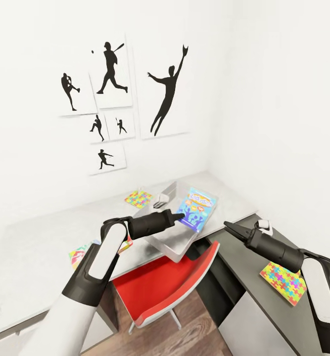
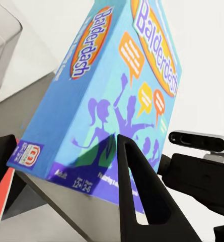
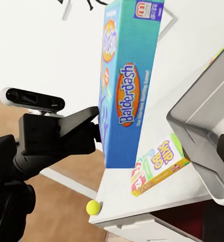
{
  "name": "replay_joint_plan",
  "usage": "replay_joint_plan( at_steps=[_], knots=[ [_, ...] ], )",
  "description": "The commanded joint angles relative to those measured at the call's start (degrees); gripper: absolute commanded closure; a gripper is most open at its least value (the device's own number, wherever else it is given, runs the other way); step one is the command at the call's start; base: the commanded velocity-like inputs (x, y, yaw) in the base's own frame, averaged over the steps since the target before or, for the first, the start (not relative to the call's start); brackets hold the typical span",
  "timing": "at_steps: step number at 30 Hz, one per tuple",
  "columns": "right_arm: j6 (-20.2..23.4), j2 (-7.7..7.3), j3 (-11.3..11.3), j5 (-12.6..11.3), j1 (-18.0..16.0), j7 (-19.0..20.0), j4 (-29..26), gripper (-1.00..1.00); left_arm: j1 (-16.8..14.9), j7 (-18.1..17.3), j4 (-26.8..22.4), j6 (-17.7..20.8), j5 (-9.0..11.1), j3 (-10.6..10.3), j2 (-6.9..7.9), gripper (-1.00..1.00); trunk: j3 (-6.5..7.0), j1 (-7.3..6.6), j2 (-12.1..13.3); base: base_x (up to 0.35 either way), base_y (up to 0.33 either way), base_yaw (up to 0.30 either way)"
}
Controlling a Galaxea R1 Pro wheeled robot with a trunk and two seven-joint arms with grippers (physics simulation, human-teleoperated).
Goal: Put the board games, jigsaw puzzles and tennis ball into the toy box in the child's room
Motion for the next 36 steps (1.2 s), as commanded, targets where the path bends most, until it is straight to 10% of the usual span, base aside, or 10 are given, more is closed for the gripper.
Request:
replay_joint_plan(
  at_steps=[1,25,36],
  knots=[
    [0.2,-0.01,-0.1,0.2,-0.1,0.3,0.0,-1.0,0.0,-0.4,0.0,0.0,-0.4,-0.5,-0.07,1.0,-0.11,0.03,-0.1,0.0,0.0,0.0],
    [-2.0,0.09,-0.3,0.5,-0.2,-2.9,0.4,-1.0,1.2,-0.3,-0.2,-3.9,1.8,-4.4,-0.31,1.0,-0.11,0.03,-0.1,0.0,0.0,0.0],
    [-8.6,3.64,-0.1,0.6,-0.1,-8.1,0.8,-1.0,1.4,-0.2,-0.1,-6.7,1.9,-7.1,-0.4,1.0,-0.11,0.03,-0.1,0.0,0.0,0.0]
  ],
)
